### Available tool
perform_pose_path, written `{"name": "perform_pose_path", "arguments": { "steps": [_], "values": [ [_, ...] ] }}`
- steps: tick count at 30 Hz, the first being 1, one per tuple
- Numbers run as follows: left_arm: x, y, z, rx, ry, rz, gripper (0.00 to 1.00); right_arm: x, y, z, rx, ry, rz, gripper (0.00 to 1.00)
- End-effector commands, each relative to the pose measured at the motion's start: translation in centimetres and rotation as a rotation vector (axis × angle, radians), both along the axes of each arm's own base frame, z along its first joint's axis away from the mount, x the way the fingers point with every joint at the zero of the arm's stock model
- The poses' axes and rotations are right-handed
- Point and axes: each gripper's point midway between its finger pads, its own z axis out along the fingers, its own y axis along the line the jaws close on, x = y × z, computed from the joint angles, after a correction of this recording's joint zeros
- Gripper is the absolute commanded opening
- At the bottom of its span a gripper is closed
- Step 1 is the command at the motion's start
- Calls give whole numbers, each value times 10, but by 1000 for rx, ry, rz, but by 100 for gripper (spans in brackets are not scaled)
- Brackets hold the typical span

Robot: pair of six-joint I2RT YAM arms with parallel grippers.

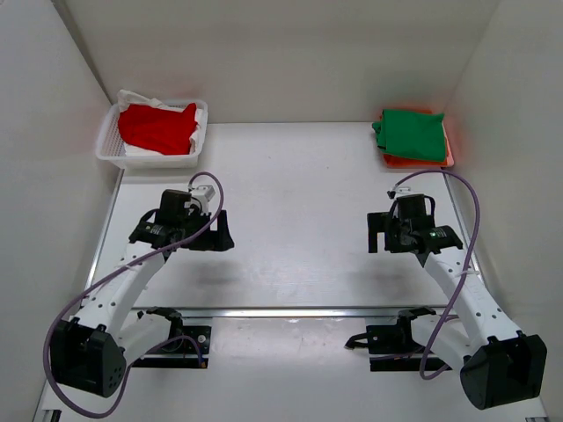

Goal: Fold and stack the t-shirts
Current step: Grab crumpled tshirt from bin with the left arm

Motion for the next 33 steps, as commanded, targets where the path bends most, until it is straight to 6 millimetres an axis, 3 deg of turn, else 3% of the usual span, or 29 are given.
{"name": "perform_pose_path", "arguments": {
  "steps": [1,3,4,7,9,10,11,13,14,15,16,17,18,19,20,21,22,24,26,27,29,30,32,33],
  "values": [
    [-6,-15,14,-63,-42,-82,99,7,18,20,65,-56,31,99],
    [-17,-28,18,-142,-82,-119,98,7,25,19,70,-56,45,99],
    [-22,-25,6,-139,-64,-80,98,9,28,21,77,-65,62,99],
    [-15,-21,25,-184,-202,-55,99,13,33,21,83,-63,84,99],
    [7,-4,43,-118,-271,55,99,14,40,21,106,-53,109,99],
    [25,7,69,-67,-347,102,99,19,42,23,113,-58,114,100],
    [42,20,70,1,-353,160,99,22,45,26,116,-62,131,99],
    [86,38,137,62,-514,228,99,27,48,26,121,-56,147,99],
    [109,55,146,125,-545,305,85,30,52,31,128,-63,155,99],
    [137,74,168,192,-605,398,67,35,52,34,126,-68,161,100],
    [160,87,188,215,-651,455,40,36,53,30,123,-49,167,99],
    [173,95,194,226,-658,489,22,40,55,35,127,-64,174,99],
    [198,106,204,208,-658,531,18,43,54,36,126,-64,173,99],
    [222,118,205,191,-636,570,17,46,54,38,130,-73,176,100],
    [234,114,202,147,-616,543,24,49,54,38,133,-73,174,100],
    [256,122,193,118,-571,560,42,50,54,40,142,-80,177,99],
    [277,136,182,112,-533,589,47,51,56,40,145,-80,188,99],
    [304,142,161,91,-496,592,48,56,57,44,164,-96,186,99],
    [337,152,138,57,-473,630,61,62,58,47,167,-102,186,99],
    [346,153,142,39,-490,628,68,65,60,48,169,-107,185,99],
    [374,157,113,0,-465,666,69,69,63,51,175,-113,192,99],
    [384,154,123,-39,-485,667,70,71,65,50,187,-109,195,99],
    [407,155,101,-77,-464,680,68,72,66,45,192,-93,196,100],
    [415,155,105,-90,-484,682,67,74,65,42,192,-85,191,99]
  ]
}}
